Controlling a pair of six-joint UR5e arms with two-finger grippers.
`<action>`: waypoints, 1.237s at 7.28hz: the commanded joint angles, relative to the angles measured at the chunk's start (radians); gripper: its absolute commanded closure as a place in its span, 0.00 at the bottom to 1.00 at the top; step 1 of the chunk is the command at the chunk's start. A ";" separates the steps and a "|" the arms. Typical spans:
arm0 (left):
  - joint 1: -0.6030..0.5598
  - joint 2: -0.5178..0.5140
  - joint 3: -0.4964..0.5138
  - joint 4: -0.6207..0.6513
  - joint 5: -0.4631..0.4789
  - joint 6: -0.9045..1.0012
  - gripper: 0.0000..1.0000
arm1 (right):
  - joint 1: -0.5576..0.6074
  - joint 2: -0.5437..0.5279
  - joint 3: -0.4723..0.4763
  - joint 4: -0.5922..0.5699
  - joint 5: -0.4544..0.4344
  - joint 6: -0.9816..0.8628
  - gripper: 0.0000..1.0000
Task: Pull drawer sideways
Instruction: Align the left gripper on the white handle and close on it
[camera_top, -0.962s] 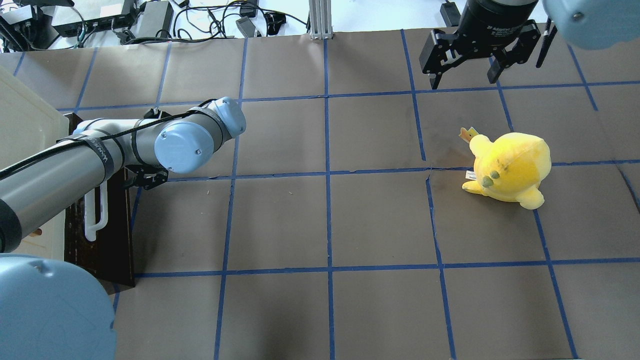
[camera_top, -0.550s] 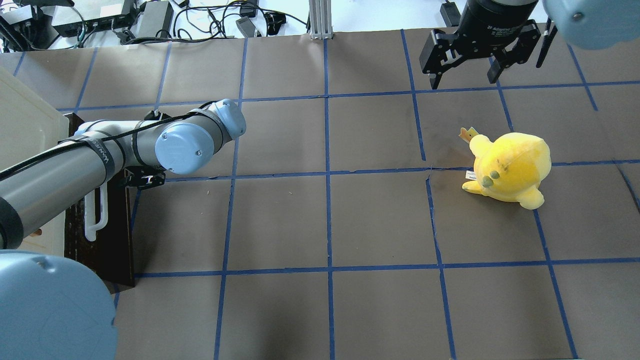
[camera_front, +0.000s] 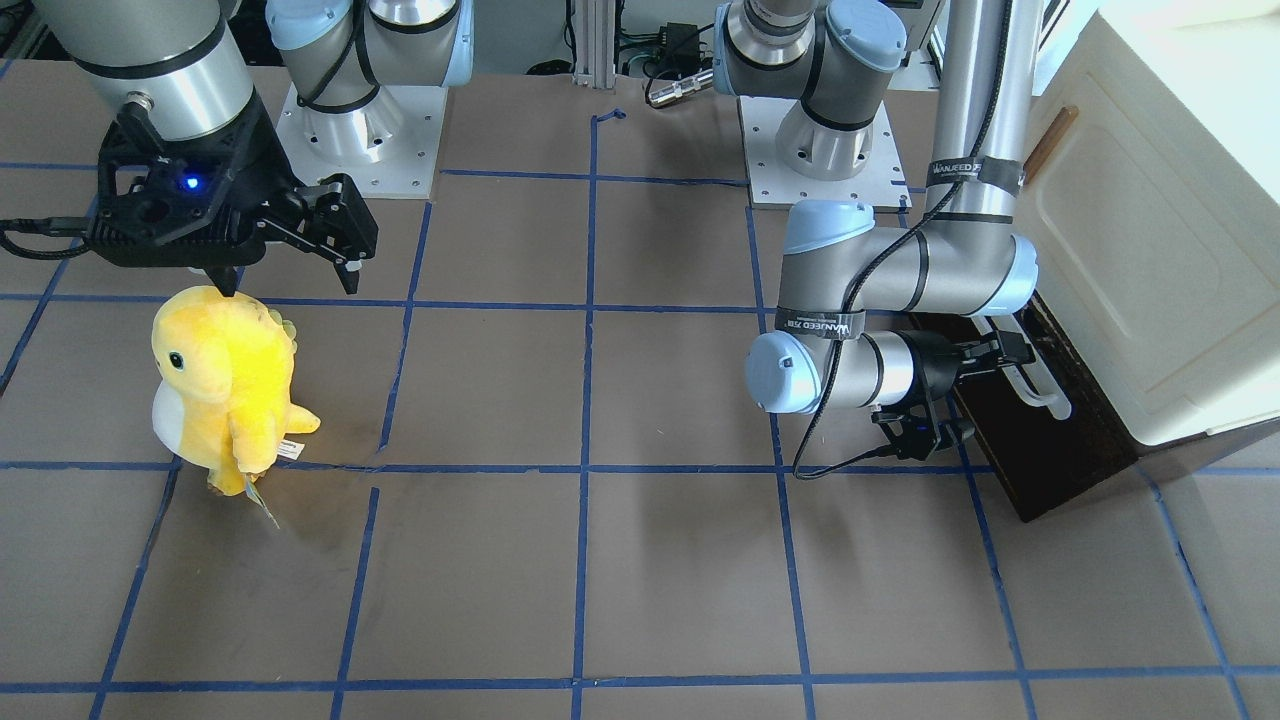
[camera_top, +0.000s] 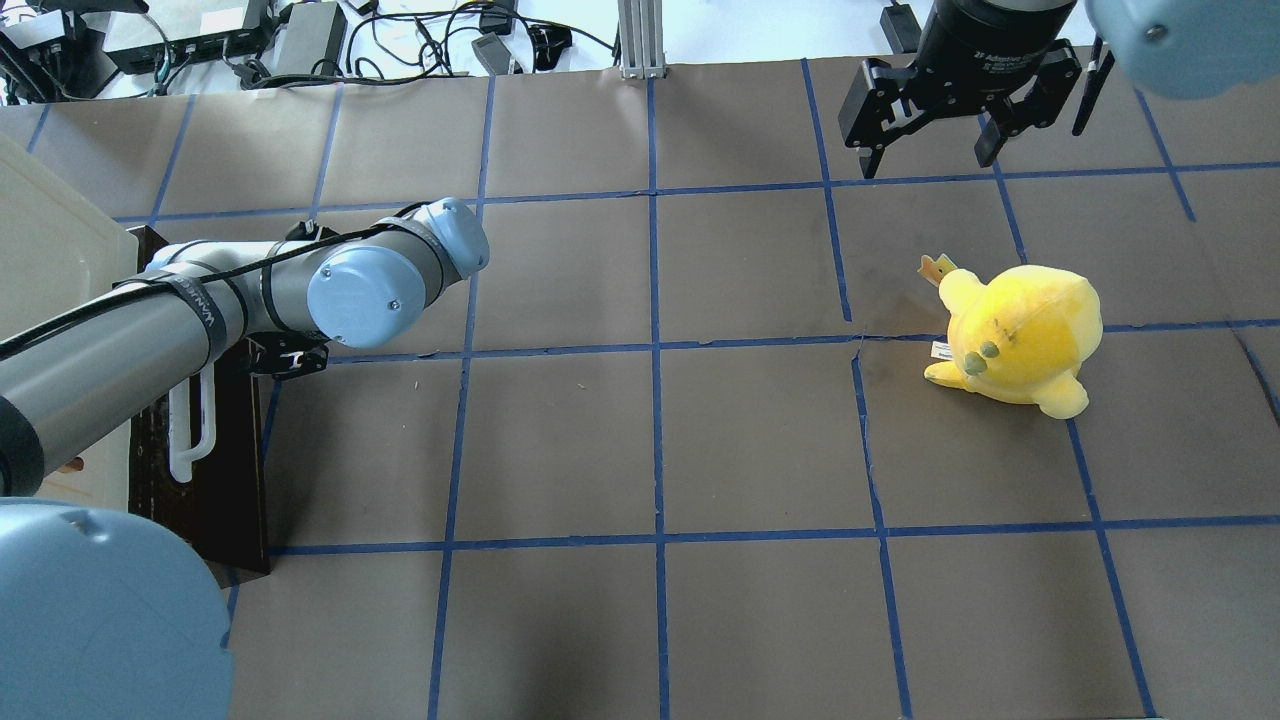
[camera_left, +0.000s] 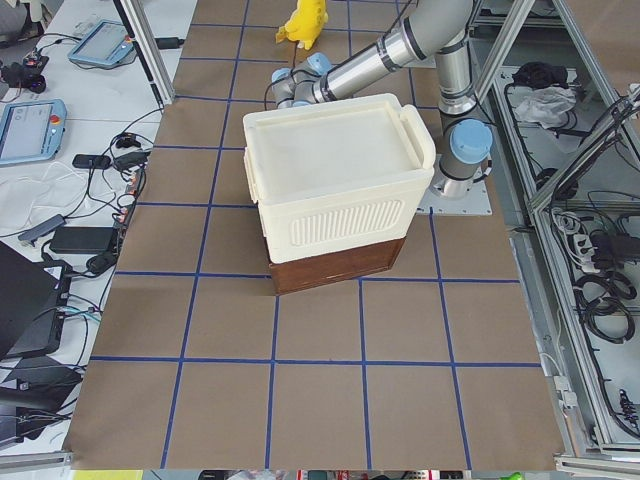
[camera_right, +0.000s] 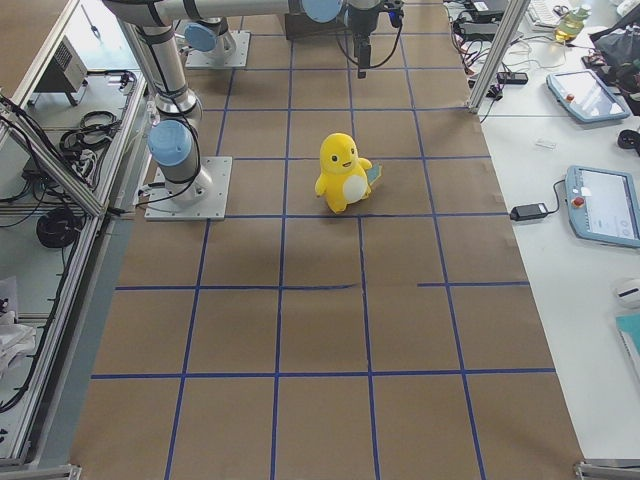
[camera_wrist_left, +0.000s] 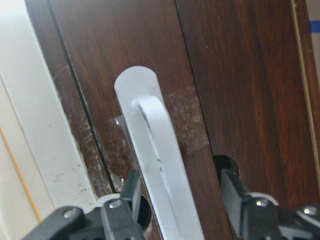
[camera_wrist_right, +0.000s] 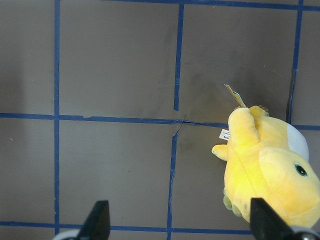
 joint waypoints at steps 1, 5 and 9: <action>0.001 0.002 0.003 0.000 0.000 0.000 0.41 | 0.000 0.000 0.000 0.000 0.000 0.001 0.00; 0.001 0.003 -0.002 0.000 0.002 -0.002 0.44 | 0.000 0.000 0.000 0.000 0.000 0.001 0.00; 0.001 0.002 0.000 0.000 -0.005 -0.002 0.54 | 0.000 0.000 0.000 0.000 0.000 0.001 0.00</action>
